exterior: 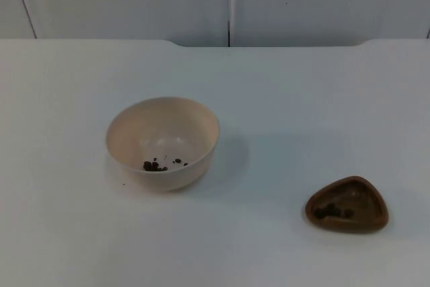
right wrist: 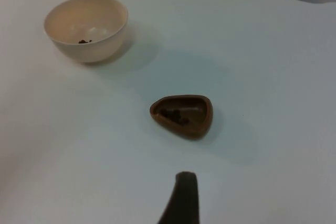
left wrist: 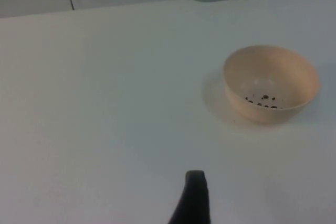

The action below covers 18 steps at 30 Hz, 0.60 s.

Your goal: Pick up the bowl with the left hand and pour the coffee beans from the cup into the bowl with the right hand.

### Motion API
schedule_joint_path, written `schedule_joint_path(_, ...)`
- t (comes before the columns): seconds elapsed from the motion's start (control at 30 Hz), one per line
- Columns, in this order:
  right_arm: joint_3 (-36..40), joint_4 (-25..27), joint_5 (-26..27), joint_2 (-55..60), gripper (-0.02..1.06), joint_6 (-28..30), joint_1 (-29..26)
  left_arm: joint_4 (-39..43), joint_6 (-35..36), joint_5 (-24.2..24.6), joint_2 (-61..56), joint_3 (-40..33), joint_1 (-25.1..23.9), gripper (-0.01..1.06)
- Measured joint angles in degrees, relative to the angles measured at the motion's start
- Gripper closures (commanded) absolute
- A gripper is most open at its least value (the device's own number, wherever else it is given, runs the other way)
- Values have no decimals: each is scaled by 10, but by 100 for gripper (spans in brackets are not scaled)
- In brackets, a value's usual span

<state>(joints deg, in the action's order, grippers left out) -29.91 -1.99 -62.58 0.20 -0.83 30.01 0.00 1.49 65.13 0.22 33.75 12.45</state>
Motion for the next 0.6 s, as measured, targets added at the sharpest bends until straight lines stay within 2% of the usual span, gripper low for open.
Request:
schedule_joint_path(0.3,0,0,0,0,34,0,0,0,0,1,0,-6,0,35)
schedule_joint_path(0.4,0,0,0,0,34,0,0,0,0,1,0,-34,0,35)
schedule_joint_path(0.6,0,-1,0,0,34,0,0,-4,1,-30,0,-50,0,35)
